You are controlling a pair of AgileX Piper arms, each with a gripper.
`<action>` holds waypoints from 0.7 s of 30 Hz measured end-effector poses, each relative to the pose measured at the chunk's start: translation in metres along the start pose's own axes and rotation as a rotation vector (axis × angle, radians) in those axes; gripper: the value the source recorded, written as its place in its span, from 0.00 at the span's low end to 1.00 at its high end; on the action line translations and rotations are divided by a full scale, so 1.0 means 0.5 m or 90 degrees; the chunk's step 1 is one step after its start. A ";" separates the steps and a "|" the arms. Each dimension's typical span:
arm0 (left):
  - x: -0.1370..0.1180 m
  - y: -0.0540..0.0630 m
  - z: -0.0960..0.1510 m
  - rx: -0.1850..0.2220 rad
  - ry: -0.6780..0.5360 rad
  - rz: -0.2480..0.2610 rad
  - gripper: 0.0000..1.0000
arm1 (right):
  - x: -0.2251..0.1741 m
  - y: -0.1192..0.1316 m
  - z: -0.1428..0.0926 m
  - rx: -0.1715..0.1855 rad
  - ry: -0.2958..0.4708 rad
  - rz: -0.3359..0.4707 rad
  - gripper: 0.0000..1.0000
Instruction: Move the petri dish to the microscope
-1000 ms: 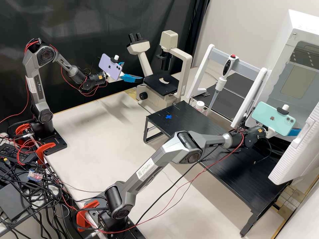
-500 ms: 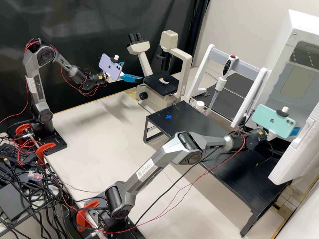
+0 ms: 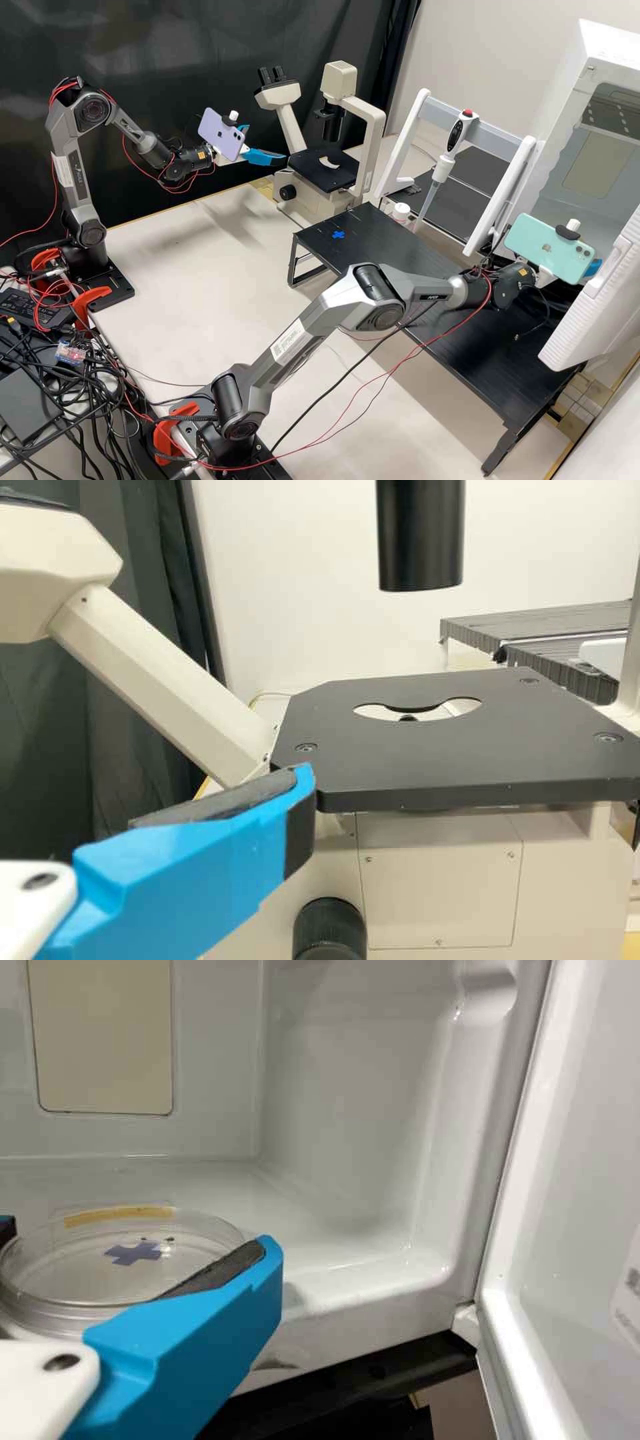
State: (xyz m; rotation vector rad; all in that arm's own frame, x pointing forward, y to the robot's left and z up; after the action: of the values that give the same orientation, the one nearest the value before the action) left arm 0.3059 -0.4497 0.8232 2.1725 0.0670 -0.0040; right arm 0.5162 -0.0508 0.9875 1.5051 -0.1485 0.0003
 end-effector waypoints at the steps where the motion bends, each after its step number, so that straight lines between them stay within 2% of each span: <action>1: 0.000 0.000 0.000 0.000 0.000 0.000 1.00 | -0.003 0.001 -0.001 0.000 0.002 0.000 0.00; 8: 0.000 0.000 0.000 0.000 0.000 0.000 1.00 | -0.047 0.009 0.004 0.014 0.017 -0.001 0.00; 14: 0.000 0.000 0.000 0.000 0.000 0.000 1.00 | -0.106 0.022 0.012 0.016 0.012 0.016 0.00; 21: 0.000 0.000 0.000 0.000 0.000 0.000 1.00 | -0.203 0.039 0.024 0.036 0.026 0.053 0.00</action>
State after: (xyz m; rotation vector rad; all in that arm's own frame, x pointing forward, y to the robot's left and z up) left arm 0.3059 -0.4497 0.8232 2.1725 0.0670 -0.0040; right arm 0.4126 -0.0522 0.9976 1.5533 -0.1791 0.1020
